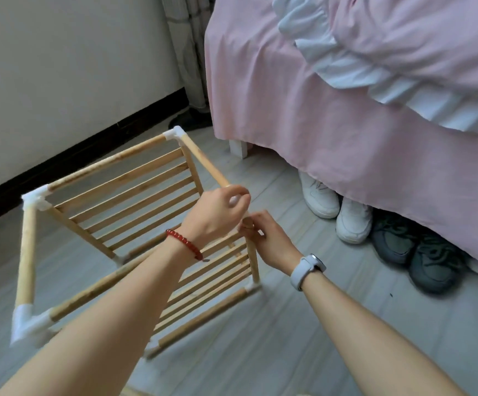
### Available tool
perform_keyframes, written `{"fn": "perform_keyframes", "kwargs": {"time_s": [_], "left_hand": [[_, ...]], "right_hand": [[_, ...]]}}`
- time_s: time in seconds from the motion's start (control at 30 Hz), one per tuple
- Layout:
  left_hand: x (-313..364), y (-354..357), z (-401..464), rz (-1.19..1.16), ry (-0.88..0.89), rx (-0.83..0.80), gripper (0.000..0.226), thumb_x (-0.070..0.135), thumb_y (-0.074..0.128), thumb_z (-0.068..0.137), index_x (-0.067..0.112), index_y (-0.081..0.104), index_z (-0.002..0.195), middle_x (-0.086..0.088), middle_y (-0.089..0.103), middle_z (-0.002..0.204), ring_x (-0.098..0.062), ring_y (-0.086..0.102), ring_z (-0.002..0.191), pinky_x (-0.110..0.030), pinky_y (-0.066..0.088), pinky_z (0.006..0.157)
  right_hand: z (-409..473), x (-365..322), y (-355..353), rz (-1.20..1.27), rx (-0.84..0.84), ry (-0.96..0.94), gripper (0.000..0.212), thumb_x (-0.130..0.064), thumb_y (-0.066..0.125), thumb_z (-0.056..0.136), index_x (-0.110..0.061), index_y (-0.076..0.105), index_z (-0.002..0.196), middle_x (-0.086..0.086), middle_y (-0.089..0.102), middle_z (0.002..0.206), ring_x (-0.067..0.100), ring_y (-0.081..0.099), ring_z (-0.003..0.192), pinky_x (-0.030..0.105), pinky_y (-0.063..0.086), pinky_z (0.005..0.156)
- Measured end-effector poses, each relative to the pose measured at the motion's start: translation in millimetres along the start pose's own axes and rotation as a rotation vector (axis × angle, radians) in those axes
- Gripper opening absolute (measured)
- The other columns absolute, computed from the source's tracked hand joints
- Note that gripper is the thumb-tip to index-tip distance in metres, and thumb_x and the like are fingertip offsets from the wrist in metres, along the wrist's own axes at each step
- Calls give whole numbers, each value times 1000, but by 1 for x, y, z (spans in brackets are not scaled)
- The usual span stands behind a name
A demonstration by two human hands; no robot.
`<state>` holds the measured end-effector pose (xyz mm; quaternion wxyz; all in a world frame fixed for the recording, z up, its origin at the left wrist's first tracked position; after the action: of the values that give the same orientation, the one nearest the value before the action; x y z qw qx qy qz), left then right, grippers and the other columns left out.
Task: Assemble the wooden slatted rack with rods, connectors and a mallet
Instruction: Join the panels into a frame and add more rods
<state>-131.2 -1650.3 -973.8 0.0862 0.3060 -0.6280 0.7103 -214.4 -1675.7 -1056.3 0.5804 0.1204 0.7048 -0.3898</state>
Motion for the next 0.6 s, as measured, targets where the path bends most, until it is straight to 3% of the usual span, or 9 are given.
{"fn": "perform_keyframes", "kwargs": {"time_s": [0.1, 0.23, 0.3, 0.37, 0.5, 0.6], "left_hand": [[7, -4, -6, -16, 23, 34, 27, 28, 45, 98, 15, 64, 112, -1, 66, 101, -9, 63, 82, -7, 43, 65], [35, 16, -31, 1, 126, -27, 28, 29, 46, 97, 17, 63, 116, 4, 64, 94, 0, 60, 72, -10, 51, 61], [28, 7, -29, -11, 93, 2, 27, 29, 46, 97, 16, 63, 115, 3, 64, 96, 3, 60, 70, -11, 52, 61], [20, -2, -19, -12, 80, 12, 26, 28, 47, 97, 15, 64, 112, 3, 63, 97, 7, 58, 68, -8, 49, 60], [19, 3, -17, -5, 88, -8, 23, 27, 47, 98, 16, 64, 109, 4, 61, 96, 1, 61, 71, -15, 52, 63], [17, 2, -14, 30, 102, -4, 22, 25, 47, 98, 15, 64, 107, 2, 63, 95, 2, 59, 70, -8, 48, 64]], "right_hand": [[4, 3, 5, -35, -30, 12, 15, -13, 49, 95, -26, 54, 89, -11, 48, 94, 14, 55, 91, 31, 47, 85], [18, 6, 4, -58, -47, 57, 27, -15, 46, 96, -29, 43, 72, -11, 46, 70, 12, 49, 70, 36, 46, 73], [13, 8, 6, -24, -78, 35, 25, -17, 46, 96, -28, 49, 74, -12, 51, 75, 8, 51, 73, 30, 44, 72], [5, 11, 9, 83, -56, 19, 17, -17, 49, 96, -26, 57, 84, -11, 57, 88, 10, 56, 87, 27, 45, 82], [-3, 20, 10, 207, -4, 54, 30, -19, 49, 97, -43, 52, 80, -16, 56, 92, 5, 54, 91, 21, 41, 81], [-2, 18, 9, 205, -23, 48, 26, -20, 48, 97, -41, 52, 83, -15, 56, 94, 7, 54, 92, 21, 41, 80]]}}
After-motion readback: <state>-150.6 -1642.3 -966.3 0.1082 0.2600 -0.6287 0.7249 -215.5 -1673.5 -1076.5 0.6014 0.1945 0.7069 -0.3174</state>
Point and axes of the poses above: each hand's wrist, its own z-axis towards the middle knuckle, its own y-axis out of the palm, x = y × z, the point moved 10 cm from there along z, towards the middle knuckle
